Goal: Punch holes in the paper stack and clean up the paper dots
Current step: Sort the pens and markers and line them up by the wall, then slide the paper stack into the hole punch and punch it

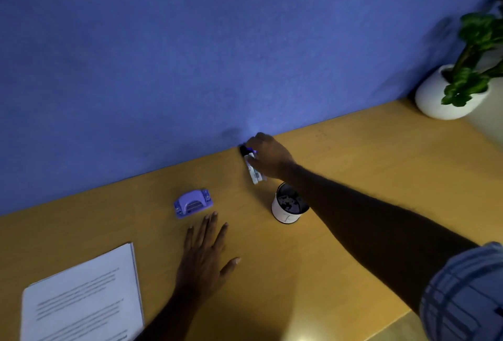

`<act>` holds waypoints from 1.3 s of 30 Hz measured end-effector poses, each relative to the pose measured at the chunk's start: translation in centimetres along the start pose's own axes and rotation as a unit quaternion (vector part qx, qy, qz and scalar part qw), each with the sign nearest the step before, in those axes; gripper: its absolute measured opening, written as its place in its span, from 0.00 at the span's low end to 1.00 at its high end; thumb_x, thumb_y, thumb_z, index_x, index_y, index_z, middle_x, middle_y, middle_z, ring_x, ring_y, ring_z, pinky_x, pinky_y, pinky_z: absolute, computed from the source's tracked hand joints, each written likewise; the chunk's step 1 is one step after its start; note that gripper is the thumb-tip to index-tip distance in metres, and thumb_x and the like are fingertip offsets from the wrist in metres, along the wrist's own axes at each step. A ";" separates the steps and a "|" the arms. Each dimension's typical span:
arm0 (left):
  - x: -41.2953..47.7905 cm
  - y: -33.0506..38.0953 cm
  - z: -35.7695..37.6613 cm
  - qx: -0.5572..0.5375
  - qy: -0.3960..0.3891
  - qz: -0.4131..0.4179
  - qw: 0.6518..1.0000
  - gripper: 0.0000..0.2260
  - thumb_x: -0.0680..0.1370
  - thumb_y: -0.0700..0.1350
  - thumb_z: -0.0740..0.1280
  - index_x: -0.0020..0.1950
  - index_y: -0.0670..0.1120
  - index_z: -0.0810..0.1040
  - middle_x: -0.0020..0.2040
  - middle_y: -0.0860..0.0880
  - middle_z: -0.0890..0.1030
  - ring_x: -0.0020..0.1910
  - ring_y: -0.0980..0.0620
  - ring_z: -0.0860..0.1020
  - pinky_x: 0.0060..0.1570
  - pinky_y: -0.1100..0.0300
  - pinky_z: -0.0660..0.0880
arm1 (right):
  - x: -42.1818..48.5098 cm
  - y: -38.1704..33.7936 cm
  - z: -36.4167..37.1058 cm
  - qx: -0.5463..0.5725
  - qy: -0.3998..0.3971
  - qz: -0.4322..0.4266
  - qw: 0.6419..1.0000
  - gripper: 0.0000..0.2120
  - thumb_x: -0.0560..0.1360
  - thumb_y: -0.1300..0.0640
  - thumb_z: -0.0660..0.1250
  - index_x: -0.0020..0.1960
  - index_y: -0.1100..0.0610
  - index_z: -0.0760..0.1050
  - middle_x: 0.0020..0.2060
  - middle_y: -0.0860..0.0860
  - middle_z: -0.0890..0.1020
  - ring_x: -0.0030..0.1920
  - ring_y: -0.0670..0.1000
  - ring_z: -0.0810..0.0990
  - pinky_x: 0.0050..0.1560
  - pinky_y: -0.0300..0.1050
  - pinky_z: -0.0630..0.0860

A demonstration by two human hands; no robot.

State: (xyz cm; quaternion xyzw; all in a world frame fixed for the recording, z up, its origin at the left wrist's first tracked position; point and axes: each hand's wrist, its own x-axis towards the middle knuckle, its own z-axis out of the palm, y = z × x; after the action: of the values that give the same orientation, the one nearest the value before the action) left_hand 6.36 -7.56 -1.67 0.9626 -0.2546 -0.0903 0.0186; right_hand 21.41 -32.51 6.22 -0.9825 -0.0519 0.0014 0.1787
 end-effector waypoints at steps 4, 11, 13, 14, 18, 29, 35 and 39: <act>-2.9 -1.2 -0.2 0.016 0.005 -0.009 1.000 0.36 0.74 0.69 0.55 0.75 0.47 0.67 0.77 0.41 0.62 0.74 0.40 0.65 0.69 0.38 0.64 | -3.6 -4.4 1.1 -0.009 -0.020 -0.048 0.999 0.20 0.75 0.49 0.67 0.65 0.56 0.74 0.62 0.55 0.75 0.64 0.55 0.73 0.60 0.51 0.74; -8.1 -2.9 0.7 0.000 -0.004 -0.035 0.999 0.36 0.74 0.69 0.55 0.73 0.47 0.70 0.77 0.40 0.63 0.74 0.39 0.66 0.68 0.37 0.64 | -10.9 -8.6 5.9 0.001 -0.096 -0.073 0.993 0.32 0.76 0.46 0.66 0.75 0.55 0.61 0.74 0.56 0.62 0.72 0.59 0.64 0.64 0.56 0.72; -9.6 -3.4 0.9 -0.007 -0.005 -0.045 0.999 0.37 0.75 0.70 0.50 0.74 0.47 0.69 0.77 0.41 0.63 0.74 0.39 0.65 0.68 0.38 0.64 | -12.7 -9.4 7.2 0.009 -0.110 -0.063 0.992 0.37 0.75 0.42 0.66 0.78 0.53 0.55 0.78 0.55 0.55 0.75 0.59 0.59 0.67 0.58 0.70; -10.3 -3.6 1.0 -0.008 -0.006 -0.052 0.999 0.37 0.75 0.70 0.47 0.74 0.47 0.68 0.77 0.41 0.63 0.74 0.39 0.65 0.68 0.38 0.64 | -13.6 -9.8 7.8 0.010 -0.113 -0.061 0.992 0.39 0.75 0.40 0.66 0.78 0.52 0.53 0.79 0.55 0.52 0.76 0.59 0.56 0.69 0.59 0.68; -13.2 -4.6 1.8 -0.015 -0.010 -0.077 0.997 0.38 0.74 0.71 0.47 0.74 0.48 0.68 0.77 0.41 0.63 0.75 0.40 0.65 0.69 0.38 0.62 | -16.6 -11.6 10.2 -0.023 -0.115 -0.071 0.991 0.43 0.74 0.33 0.62 0.79 0.48 0.46 0.80 0.55 0.45 0.79 0.58 0.47 0.74 0.59 0.58; -22.1 -9.2 3.8 -0.044 -0.008 -0.154 0.987 0.38 0.74 0.71 0.55 0.75 0.47 0.66 0.78 0.42 0.60 0.76 0.40 0.61 0.70 0.34 0.61 | -22.7 -18.1 17.1 -0.053 -0.150 -0.102 0.982 0.43 0.72 0.28 0.56 0.79 0.48 0.47 0.80 0.53 0.46 0.79 0.58 0.48 0.74 0.58 0.57; -25.5 -11.9 4.2 -0.075 0.020 -0.183 0.980 0.37 0.74 0.69 0.57 0.75 0.45 0.67 0.77 0.40 0.61 0.75 0.38 0.62 0.68 0.32 0.63 | -22.9 -21.6 19.4 -0.065 -0.174 -0.122 0.975 0.43 0.72 0.30 0.59 0.78 0.50 0.50 0.79 0.55 0.50 0.79 0.59 0.50 0.74 0.58 0.58; -26.8 -14.0 4.4 -0.067 0.036 -0.203 0.976 0.37 0.76 0.69 0.51 0.75 0.44 0.66 0.77 0.39 0.62 0.75 0.37 0.63 0.68 0.32 0.63 | -21.9 -23.9 20.0 -0.060 -0.182 -0.143 0.971 0.44 0.72 0.29 0.57 0.79 0.50 0.48 0.79 0.56 0.51 0.79 0.59 0.48 0.75 0.58 0.54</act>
State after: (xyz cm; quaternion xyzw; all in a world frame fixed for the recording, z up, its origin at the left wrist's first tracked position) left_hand -10.53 17.91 -2.77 0.9934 -0.0466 -0.0747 0.0731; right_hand -3.24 -5.50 -4.50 -0.9573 -0.2230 0.1512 0.1049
